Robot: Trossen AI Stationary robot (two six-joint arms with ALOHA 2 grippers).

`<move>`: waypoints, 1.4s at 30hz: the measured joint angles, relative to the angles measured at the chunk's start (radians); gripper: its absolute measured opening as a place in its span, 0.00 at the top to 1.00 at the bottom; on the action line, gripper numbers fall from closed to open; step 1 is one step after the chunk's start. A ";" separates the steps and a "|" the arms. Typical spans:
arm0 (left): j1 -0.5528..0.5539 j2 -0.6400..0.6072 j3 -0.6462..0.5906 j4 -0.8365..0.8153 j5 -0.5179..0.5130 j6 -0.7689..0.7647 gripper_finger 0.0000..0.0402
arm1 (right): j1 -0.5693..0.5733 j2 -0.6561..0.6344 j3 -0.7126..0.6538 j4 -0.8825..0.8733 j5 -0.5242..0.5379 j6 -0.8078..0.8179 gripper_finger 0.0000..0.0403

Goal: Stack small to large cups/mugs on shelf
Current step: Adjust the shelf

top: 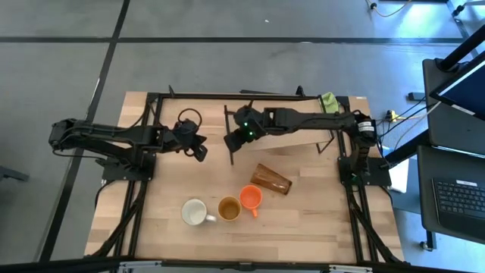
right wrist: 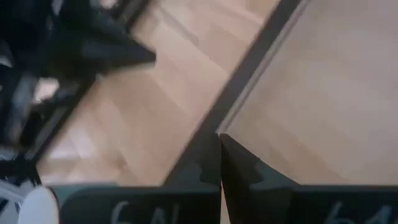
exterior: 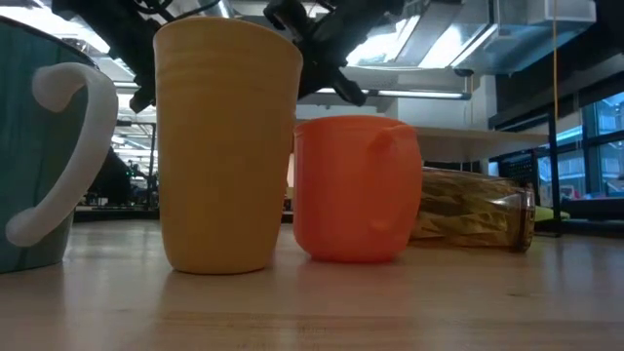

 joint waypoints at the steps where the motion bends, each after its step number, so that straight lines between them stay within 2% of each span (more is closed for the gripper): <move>1: -0.004 0.000 0.000 0.000 0.001 0.001 0.99 | -0.007 0.000 0.000 0.011 -0.004 -0.006 1.00; 11: -0.035 0.000 0.000 -0.001 0.002 -0.008 1.00 | -0.054 0.020 0.001 0.069 -0.043 -0.041 1.00; 22: -0.035 0.000 0.000 -0.002 0.002 -0.025 1.00 | -0.124 0.007 0.001 0.105 -0.038 -0.075 0.99; 27: -0.035 0.000 0.000 -0.004 0.002 -0.028 0.98 | -0.149 0.003 0.001 0.064 -0.092 -0.121 0.99; 30: -0.038 0.000 0.000 -0.005 0.001 -0.033 0.98 | -0.146 -0.016 0.000 -0.112 -0.068 -0.171 0.98; 32: -0.041 0.000 0.000 -0.005 0.001 -0.033 0.99 | -0.134 -0.018 0.000 -0.153 -0.065 -0.179 0.98; 37: -0.042 0.001 0.000 -0.005 -0.012 -0.028 0.99 | -0.092 -0.017 0.000 -0.064 -0.087 -0.145 0.99; 42: -0.042 0.001 0.000 -0.005 -0.018 -0.029 0.98 | -0.056 -0.017 0.000 -0.060 -0.090 -0.114 0.99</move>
